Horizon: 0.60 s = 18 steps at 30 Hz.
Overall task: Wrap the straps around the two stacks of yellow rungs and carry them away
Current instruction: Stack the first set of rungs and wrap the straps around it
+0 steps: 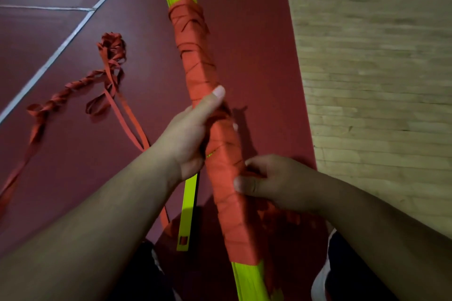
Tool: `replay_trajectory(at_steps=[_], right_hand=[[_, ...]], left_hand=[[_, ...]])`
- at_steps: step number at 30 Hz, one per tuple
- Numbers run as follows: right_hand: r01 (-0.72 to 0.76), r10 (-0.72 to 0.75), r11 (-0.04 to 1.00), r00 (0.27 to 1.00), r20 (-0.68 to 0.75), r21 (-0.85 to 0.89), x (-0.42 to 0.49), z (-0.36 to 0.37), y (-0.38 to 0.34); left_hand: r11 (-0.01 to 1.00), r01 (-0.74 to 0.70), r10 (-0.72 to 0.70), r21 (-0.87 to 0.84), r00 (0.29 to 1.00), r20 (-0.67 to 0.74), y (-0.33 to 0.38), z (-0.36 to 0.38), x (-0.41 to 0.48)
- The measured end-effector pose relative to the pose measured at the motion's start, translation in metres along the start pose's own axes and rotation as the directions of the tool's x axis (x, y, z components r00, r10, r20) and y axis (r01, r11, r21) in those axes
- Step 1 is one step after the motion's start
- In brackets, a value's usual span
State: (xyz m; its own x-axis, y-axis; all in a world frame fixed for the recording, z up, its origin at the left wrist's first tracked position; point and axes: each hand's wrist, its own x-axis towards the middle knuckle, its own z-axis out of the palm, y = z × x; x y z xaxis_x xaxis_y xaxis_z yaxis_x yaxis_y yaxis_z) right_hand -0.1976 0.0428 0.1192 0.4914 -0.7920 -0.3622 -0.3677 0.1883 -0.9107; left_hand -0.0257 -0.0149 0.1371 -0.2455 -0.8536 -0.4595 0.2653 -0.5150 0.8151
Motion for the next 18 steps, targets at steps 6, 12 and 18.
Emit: replay_trajectory(at_steps=[6,12,18], right_hand=[[-0.013,0.011,0.998,1.000,-0.026,-0.065,-0.001,0.002,0.000],[-0.047,0.013,0.978,0.986,0.165,0.203,-0.007,0.000,0.000],[-0.064,-0.018,0.907,0.981,0.192,0.416,-0.007,-0.006,0.007]], left_hand=[[0.995,0.009,-0.013,-0.097,0.999,-0.037,-0.008,-0.006,0.003],[0.955,-0.023,0.058,-0.294,0.992,0.110,-0.003,-0.007,0.004],[0.936,-0.061,0.095,-0.346,0.992,0.083,-0.004,-0.012,0.008]])
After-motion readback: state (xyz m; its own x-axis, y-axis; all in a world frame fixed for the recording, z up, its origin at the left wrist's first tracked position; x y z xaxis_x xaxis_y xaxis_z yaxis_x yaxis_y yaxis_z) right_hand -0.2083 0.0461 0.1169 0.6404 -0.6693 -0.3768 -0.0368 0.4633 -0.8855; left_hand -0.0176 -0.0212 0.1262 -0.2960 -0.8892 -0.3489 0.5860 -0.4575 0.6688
